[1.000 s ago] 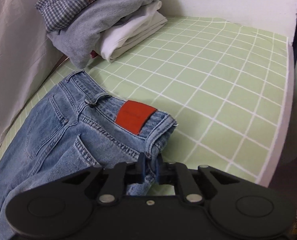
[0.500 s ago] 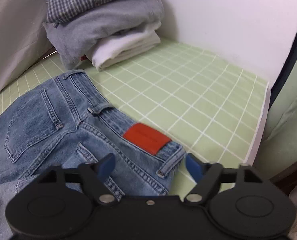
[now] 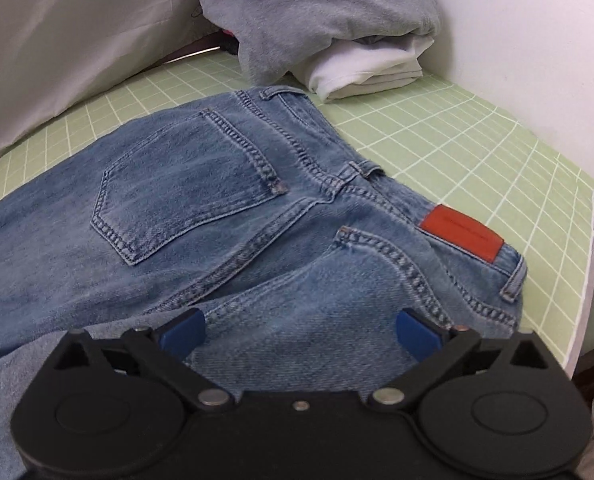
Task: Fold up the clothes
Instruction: 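Lay the waistband flat with the right gripper and open it, then pinch a jeans leg hem with the left gripper, pull it straight, release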
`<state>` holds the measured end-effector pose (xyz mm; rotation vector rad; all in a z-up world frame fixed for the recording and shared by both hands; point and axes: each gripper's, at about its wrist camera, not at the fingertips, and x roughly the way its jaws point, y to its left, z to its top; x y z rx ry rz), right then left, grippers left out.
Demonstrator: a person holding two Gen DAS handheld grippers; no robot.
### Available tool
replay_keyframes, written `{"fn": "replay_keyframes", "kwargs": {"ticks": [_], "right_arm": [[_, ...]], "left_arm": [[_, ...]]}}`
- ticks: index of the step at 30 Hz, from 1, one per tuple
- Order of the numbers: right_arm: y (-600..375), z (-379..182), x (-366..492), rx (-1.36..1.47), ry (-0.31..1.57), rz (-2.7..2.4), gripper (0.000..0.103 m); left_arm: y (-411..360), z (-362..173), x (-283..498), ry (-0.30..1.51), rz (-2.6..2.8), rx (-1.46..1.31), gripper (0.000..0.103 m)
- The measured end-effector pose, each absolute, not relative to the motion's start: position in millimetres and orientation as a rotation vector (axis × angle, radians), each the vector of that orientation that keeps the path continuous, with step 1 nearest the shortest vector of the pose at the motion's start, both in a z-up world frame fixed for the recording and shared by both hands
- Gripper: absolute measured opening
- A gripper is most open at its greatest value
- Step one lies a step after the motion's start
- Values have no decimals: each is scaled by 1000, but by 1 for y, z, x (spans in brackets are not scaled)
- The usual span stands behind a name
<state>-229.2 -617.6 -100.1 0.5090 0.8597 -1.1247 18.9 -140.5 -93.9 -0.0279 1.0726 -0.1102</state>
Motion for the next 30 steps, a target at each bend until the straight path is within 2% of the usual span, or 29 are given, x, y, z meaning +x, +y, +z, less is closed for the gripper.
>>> {"fn": "replay_keyframes", "kwargs": {"ticks": [9, 16, 19, 21, 23, 24, 25, 26, 28, 30], "right_arm": [[-632, -113, -201, 623, 817, -1300, 103], [-626, -116, -201, 619, 782, -1337, 103], [-628, -115, -196, 639, 782, -1370, 103], [-632, -116, -191, 641, 792, -1384, 103], [-635, -116, -189, 638, 804, -1382, 103], [-637, -115, -188, 637, 810, -1381, 103], [-637, -116, -189, 635, 810, -1374, 103], [-637, -116, -190, 634, 809, -1368, 103], [-637, -116, -191, 631, 805, -1362, 103], [-634, -117, -192, 634, 802, -1366, 103]], "left_arm": [[-126, -97, 141, 1080, -111, -69, 103], [-156, -103, 227, 1021, -189, -160, 103], [-172, -106, 259, 985, -198, -179, 99], [-182, -108, 276, 975, -200, -174, 89], [-188, -112, 291, 978, -200, -186, 72], [-190, -114, 298, 979, -197, -197, 68], [-190, -117, 304, 983, -194, -218, 55], [-189, -119, 309, 988, -190, -243, 33], [-187, -121, 315, 972, -167, -278, 5], [-189, -114, 316, 949, -166, -255, 4]]}}
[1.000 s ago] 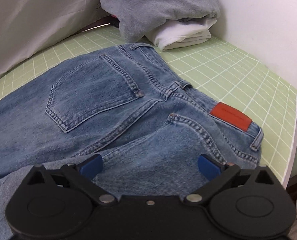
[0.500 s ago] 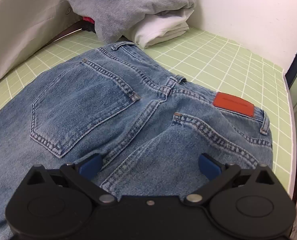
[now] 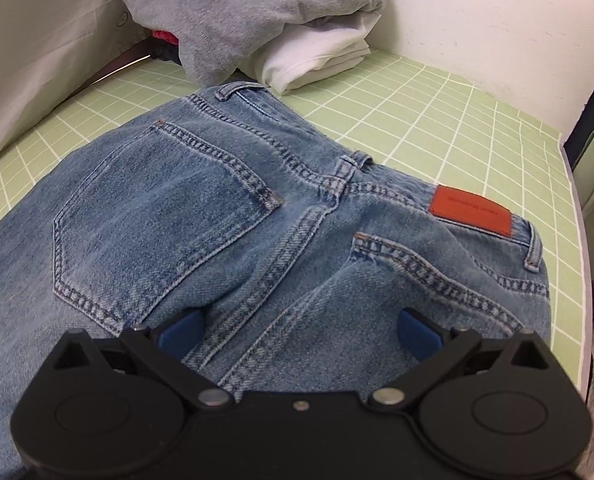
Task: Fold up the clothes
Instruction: 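Pinch a jeans leg hem with the left gripper, pull it straight, release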
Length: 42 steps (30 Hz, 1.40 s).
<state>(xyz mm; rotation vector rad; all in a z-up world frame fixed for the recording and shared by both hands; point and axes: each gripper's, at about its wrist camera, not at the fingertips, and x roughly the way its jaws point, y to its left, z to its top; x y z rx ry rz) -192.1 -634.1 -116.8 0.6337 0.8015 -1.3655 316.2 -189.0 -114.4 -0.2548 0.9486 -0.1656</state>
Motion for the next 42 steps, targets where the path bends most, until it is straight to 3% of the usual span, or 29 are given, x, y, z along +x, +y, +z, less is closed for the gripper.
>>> {"fn": "replay_keyframes", "kwargs": {"ticks": [11, 14, 19, 20, 26, 32, 36, 37, 38, 42], "right_arm": [[-634, -117, -194, 629, 806, -1348, 103], [-633, -117, -194, 625, 803, -1349, 103], [-635, -118, -193, 622, 799, -1353, 103], [-636, -117, -193, 623, 801, -1352, 103], [-634, -117, -192, 626, 801, -1361, 103], [-634, -118, -191, 633, 802, -1368, 103], [-634, -118, -190, 630, 800, -1370, 103], [-634, -118, -190, 629, 799, -1371, 103], [-633, -118, -190, 628, 798, -1372, 103], [-634, -118, -190, 626, 797, -1371, 103]], "left_arm": [[-112, 13, 234, 524, -167, -361, 4], [-79, -8, 210, 595, -54, -349, 5], [-21, -92, 185, 911, 180, -374, 12], [-12, -101, 179, 938, 205, -406, 18], [15, -118, 158, 934, 239, -540, 51], [18, -125, 177, 926, 258, -567, 52], [12, -125, 194, 926, 247, -503, 46], [9, -125, 197, 923, 238, -478, 18], [7, -125, 201, 925, 236, -451, 3], [9, -123, 202, 900, 242, -395, 1]]}}
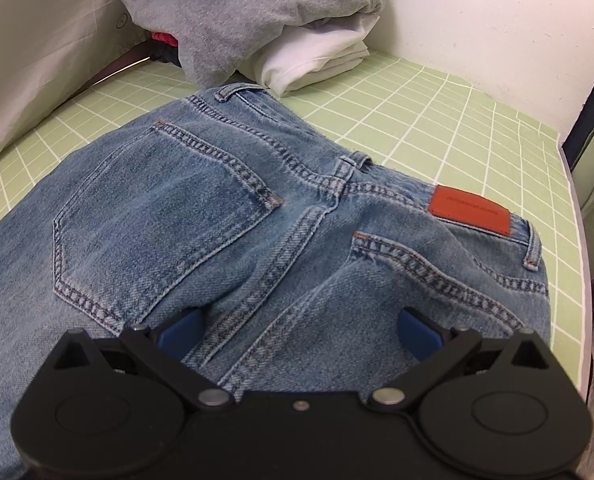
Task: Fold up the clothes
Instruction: 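Pinch a jeans leg hem with the left gripper, pull it straight, release, then pinch the other leg hem with the left gripper, straighten it, release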
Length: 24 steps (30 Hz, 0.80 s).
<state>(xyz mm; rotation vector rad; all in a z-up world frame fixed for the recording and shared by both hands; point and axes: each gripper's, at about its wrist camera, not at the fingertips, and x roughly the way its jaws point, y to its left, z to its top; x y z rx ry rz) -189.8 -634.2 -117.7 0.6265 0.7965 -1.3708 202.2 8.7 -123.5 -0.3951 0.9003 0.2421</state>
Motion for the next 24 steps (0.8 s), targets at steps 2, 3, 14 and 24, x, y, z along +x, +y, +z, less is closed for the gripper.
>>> {"fn": "replay_keyframes", "kwargs": {"ticks": [2, 3, 14, 24], "right_arm": [[-635, -117, -190, 627, 797, -1370, 103], [-635, -117, -190, 627, 797, -1370, 103], [-635, -118, -191, 615, 806, -1351, 103], [-604, -105, -169, 435, 905, -1179, 103]], "left_arm": [[19, -126, 202, 899, 261, -440, 2], [24, -128, 203, 899, 266, -467, 2], [18, -104, 172, 922, 212, -353, 54], [32, -114, 110, 984, 286, -195, 66]]}}
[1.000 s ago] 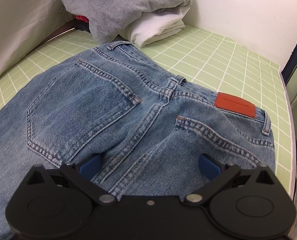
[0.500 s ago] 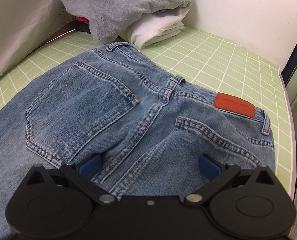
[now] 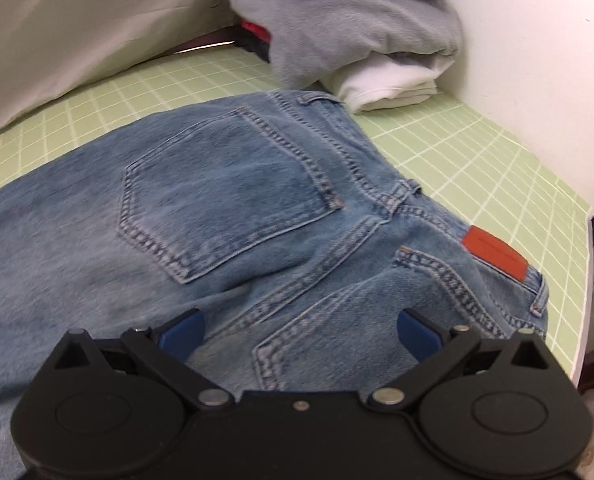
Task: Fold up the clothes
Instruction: 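Pinch the other leg hem with the left gripper, straighten it, release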
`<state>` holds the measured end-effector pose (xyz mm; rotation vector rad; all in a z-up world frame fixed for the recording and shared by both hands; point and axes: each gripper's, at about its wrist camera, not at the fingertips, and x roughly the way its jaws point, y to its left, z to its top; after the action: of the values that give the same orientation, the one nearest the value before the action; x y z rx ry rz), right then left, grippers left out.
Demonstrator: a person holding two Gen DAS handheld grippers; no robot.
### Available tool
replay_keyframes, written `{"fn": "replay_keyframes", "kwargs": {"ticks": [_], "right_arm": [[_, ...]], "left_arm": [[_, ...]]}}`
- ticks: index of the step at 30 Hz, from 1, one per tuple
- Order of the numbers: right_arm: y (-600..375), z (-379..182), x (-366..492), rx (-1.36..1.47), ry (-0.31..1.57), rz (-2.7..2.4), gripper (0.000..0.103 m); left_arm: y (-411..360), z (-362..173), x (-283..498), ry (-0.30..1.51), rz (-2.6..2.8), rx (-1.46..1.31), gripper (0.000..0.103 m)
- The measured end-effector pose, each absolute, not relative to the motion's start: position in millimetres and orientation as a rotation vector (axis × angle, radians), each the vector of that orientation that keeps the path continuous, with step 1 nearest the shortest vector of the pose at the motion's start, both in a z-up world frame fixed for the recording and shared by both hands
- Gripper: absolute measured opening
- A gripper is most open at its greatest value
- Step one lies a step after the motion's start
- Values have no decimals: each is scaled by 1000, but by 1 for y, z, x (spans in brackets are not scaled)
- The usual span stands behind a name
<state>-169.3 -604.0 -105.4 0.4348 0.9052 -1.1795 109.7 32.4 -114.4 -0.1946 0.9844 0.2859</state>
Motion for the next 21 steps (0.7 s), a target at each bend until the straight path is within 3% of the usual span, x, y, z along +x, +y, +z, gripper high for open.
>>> {"fn": "replay_keyframes", "kwargs": {"ticks": [4, 6, 7, 10, 15, 18, 21], "right_arm": [[-604, -103, -170, 462, 912, -1170, 103], [-600, -100, -172, 467, 911, -1177, 103], [-598, -98, -173, 452, 913, -1177, 103], [-593, -92, -174, 404, 915, -1174, 103], [-588, -86, -178, 398, 915, -1178, 103], [-587, -85, -181, 404, 917, -1184, 103], [-584, -85, -182, 402, 917, -1188, 103]], "left_arm": [[36, -117, 104, 965, 283, -200, 65], [35, -117, 106, 964, 287, -176, 60], [34, -117, 107, 962, 292, -152, 51], [35, -117, 108, 959, 316, -93, 0], [50, -116, 104, 948, 301, -173, 1], [54, -115, 101, 945, 276, -204, 8], [57, -113, 97, 929, 227, -230, 36]]}}
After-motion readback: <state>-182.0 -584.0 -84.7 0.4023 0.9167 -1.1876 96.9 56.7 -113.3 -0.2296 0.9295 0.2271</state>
